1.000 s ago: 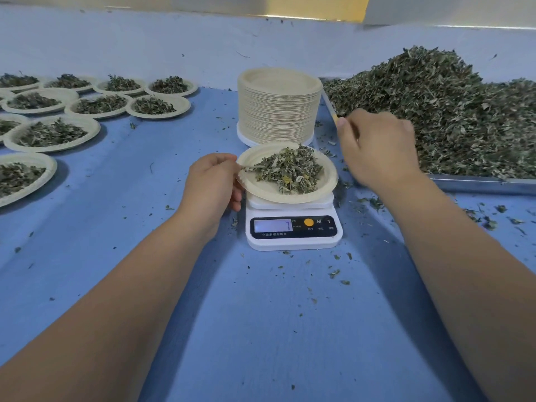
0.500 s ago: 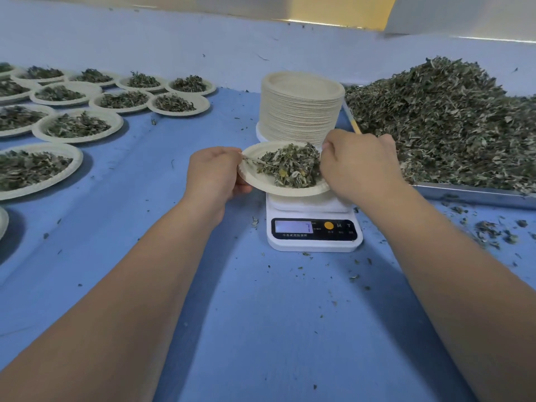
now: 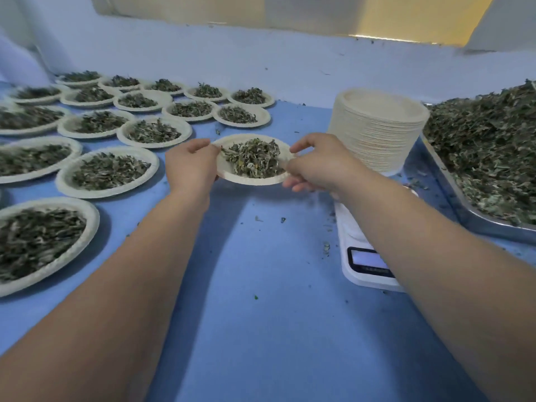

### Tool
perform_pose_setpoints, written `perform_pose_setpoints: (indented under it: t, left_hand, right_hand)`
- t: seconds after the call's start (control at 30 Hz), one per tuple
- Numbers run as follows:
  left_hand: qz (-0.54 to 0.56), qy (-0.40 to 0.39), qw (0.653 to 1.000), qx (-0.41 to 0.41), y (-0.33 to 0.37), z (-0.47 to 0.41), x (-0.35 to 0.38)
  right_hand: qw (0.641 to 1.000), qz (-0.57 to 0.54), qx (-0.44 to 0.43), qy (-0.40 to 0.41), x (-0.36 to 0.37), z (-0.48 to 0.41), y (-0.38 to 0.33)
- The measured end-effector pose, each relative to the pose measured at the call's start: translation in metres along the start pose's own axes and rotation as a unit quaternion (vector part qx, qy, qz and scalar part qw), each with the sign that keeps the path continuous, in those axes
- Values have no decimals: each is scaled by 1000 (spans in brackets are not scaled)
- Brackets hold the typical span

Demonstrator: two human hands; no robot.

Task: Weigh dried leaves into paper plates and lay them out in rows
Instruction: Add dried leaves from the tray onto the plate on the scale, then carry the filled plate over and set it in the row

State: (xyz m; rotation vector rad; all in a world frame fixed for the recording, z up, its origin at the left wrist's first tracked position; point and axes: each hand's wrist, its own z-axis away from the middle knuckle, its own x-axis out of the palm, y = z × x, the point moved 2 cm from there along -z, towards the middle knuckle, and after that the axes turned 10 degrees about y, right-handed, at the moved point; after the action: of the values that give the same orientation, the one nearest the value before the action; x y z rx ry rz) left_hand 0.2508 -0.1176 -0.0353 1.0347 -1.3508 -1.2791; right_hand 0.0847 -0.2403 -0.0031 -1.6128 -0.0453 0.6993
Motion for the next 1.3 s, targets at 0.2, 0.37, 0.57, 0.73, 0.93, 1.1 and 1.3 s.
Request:
perform_pose_setpoints:
  t: [0.2, 0.37, 0.57, 0.73, 0.93, 1.1, 1.3]
  left_hand:
    - [-125, 70, 990, -11, -7, -21, -11]
    - [-5, 40, 997, -66, -6, -25, -7]
    - [-46, 37, 998, -17, -3, -17, -2]
    - [-59, -9, 994, 89, 2, 24, 11]
    - [-61, -138, 979, 138, -1, 84, 40]
    - [-91, -220, 951, 198, 5, 135, 76]
    - [-96, -276, 904, 311, 14, 189, 118]
  right_hand:
    - [998, -34, 54, 3, 62, -45, -11]
    - [996, -53, 64, 29, 102, -73, -15]
    - [992, -83, 63, 72, 119, -84, -14]
    - [998, 2, -3, 59, 98, -59, -27]
    - [978, 124, -141, 93, 15, -14, -24]
    - [942, 145, -232, 194, -75, 17, 17]
    - [889, 218, -266, 304, -179, 51, 75]
